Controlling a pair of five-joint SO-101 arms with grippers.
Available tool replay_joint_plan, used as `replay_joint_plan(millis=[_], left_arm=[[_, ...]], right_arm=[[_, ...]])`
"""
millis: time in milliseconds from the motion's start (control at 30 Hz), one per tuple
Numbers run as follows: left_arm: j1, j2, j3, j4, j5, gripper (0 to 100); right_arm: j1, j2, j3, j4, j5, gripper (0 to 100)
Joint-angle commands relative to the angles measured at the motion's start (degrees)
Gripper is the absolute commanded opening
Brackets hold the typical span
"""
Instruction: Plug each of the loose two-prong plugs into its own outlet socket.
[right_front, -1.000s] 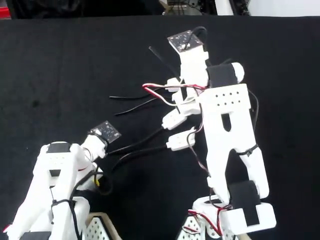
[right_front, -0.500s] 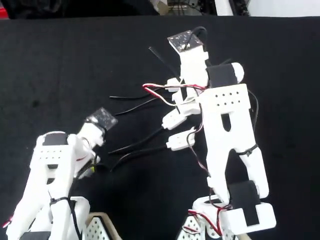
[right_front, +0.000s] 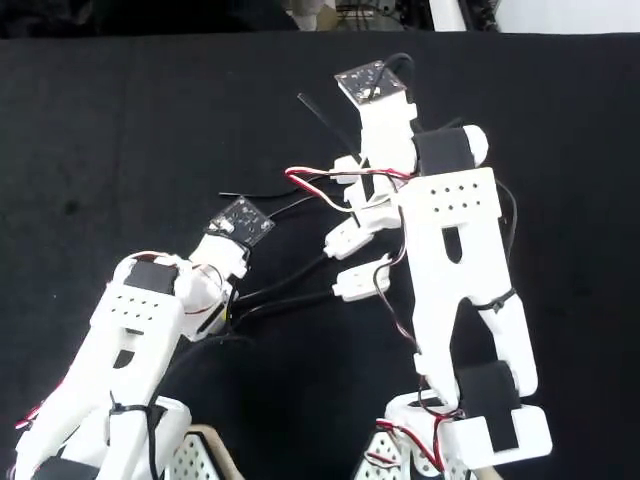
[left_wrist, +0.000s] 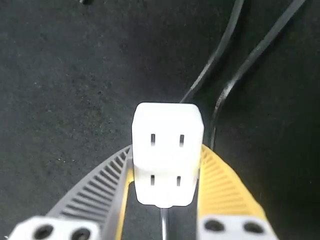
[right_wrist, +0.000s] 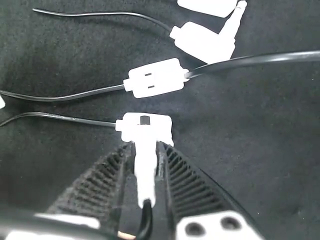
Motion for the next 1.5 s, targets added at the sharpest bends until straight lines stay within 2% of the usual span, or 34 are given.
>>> replay_joint_plan(millis=[0, 100, 233, 367, 500, 733, 833, 933, 1133, 1300, 1400, 1467], left_arm=[[4.09, -0.62, -0.57, 4.57, -2.02, 3], [5.93, -0.62, 1.27, 4.75, -1.93, 3], [3.3, -0.09, 2.07, 0.18, -1.93, 5], [-0.48, -0.09, 2.07, -1.41, -0.53, 19], [-0.66, -0.62, 1.98, -0.97, 0.53, 33], [-1.1, -0.7, 1.45, -0.88, 0.62, 44], [-3.38, -0.79, -1.1, 1.58, 0.88, 43], [-8.84, -0.79, -7.43, 6.95, 3.16, 38], [-23.43, -8.53, -13.49, 12.31, 6.86, 26], [-36.18, -19.52, -5.58, 10.99, 6.59, 25], [-42.95, -25.93, 3.65, 4.84, 6.59, 25], [-45.49, -30.15, 10.24, 1.05, 6.86, 25]], right_arm=[[0.97, -0.57, -1.71, 0.0, 0.09, 1.2], [1.05, -0.57, -1.8, 0.09, 0.09, 1.2], [1.93, -0.57, -1.89, 0.09, 0.09, 1.2], [2.11, -0.57, -1.89, 0.09, 0.09, 1.2], [2.02, -0.57, -1.98, 0.09, 0.09, 1.2], [-0.35, -0.57, -1.98, -0.09, 0.0, 1.2], [-0.35, -0.57, -1.98, 0.0, 0.0, 1.2], [-0.62, -0.57, -2.33, 0.0, -0.09, 1.2], [-11.16, 0.04, -2.07, -0.09, -2.64, 1.2], [-23.65, 2.42, 7.69, -8.44, -4.22, 1.2], [-30.95, 4.7, 12.79, -15.03, -5.54, 1.2], [-34.46, 6.64, 13.49, -15.91, -6.15, 1.2]])
